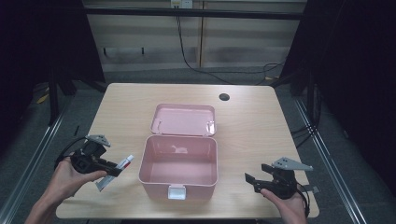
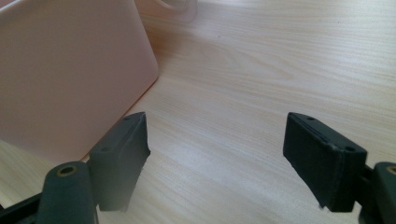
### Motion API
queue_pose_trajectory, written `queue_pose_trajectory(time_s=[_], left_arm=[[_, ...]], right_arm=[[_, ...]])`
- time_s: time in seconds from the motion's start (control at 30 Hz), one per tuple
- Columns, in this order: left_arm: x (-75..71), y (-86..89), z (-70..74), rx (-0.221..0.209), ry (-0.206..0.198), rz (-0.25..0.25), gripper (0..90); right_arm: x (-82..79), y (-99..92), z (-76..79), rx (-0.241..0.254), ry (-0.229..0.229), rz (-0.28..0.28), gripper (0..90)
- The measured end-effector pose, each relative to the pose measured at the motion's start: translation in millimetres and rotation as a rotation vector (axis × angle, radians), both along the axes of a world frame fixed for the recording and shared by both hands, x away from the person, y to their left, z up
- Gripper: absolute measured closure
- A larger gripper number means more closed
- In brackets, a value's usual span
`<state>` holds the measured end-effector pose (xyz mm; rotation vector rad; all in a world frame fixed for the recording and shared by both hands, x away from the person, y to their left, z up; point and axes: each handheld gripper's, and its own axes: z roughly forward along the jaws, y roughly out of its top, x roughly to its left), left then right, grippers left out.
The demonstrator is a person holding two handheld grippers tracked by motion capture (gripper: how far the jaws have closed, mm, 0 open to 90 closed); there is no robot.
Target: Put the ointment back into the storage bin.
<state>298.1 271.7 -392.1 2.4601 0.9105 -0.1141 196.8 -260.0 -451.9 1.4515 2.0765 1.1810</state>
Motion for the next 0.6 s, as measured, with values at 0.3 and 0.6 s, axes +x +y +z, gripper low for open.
queue_pose_trajectory(time_s=[0.3,0.6], left_arm=[[-3.0,2.3,10.9,-0.013,-0.018,-0.013,71.3],[-7.9,-1.9,26.4,-0.041,-0.020,-0.040,71.3]], right_arm=[[-0.4,0.3,0.0,-0.001,0.000,-0.003,21.6],[-0.2,0.1,0.0,0.001,0.002,-0.002,21.1]])
